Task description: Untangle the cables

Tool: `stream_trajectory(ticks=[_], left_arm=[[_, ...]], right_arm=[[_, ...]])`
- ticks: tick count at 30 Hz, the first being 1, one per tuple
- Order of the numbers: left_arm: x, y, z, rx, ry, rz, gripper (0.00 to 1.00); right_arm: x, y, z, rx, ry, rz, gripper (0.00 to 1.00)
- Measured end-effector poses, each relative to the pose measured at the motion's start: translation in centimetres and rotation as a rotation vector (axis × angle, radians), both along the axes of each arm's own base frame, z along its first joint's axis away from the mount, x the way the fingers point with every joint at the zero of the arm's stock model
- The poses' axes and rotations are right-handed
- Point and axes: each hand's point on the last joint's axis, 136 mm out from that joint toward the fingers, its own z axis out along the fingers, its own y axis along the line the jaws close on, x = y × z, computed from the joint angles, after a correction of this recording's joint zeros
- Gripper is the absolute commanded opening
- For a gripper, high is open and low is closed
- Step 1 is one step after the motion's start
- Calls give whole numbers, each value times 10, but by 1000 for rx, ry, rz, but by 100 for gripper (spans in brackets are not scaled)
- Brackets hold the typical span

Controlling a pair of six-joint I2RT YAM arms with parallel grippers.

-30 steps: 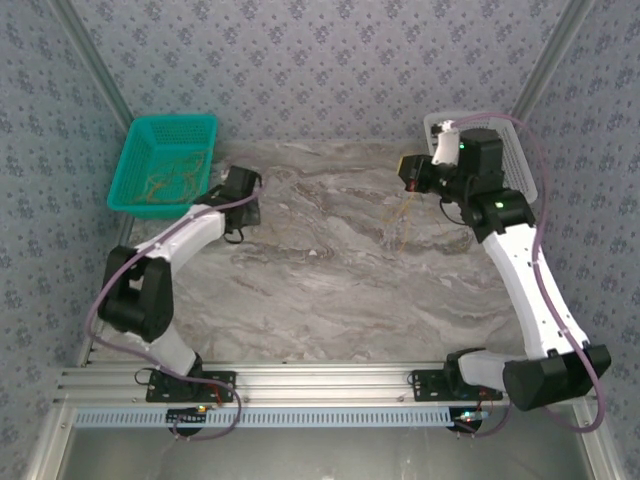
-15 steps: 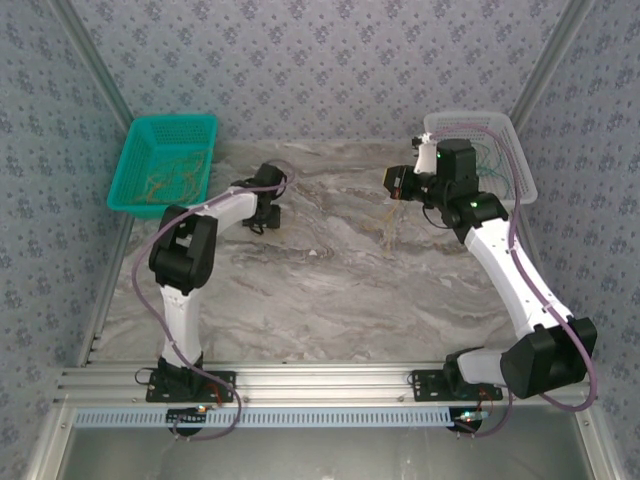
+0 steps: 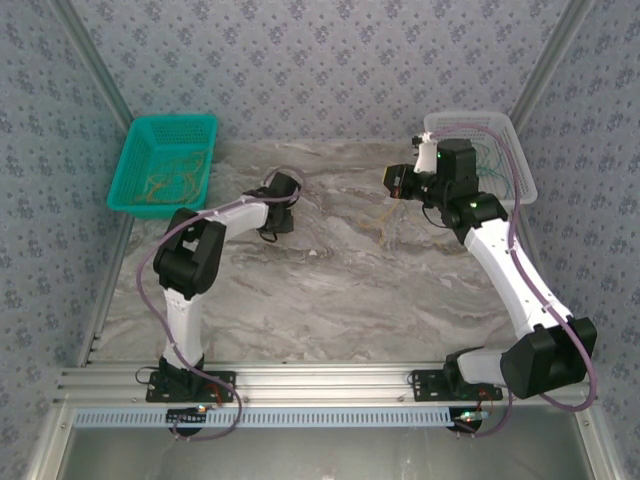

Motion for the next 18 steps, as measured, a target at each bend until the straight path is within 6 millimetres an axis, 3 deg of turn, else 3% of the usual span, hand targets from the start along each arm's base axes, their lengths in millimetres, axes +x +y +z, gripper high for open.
stream_trajectory(ticks=[1,7,11,14,18], left_arm=[[0,-3,0,-6,-10,0,1],[-1,-2,3,-5,-34,4,0],[-20,20,12,11,-7,26,0],[-21,37,46,-5,-47,48,0],[-8,57,118,-47,-171,77,0]], right_arm=[[0,0,0,1,-1,0,0],[5,1,-4,3,8,-6,0],[7,1,-11,10,21,-10,0],[7,2,-17,13,32,-11,0],[8,6,-23,20,43,-7,0]])
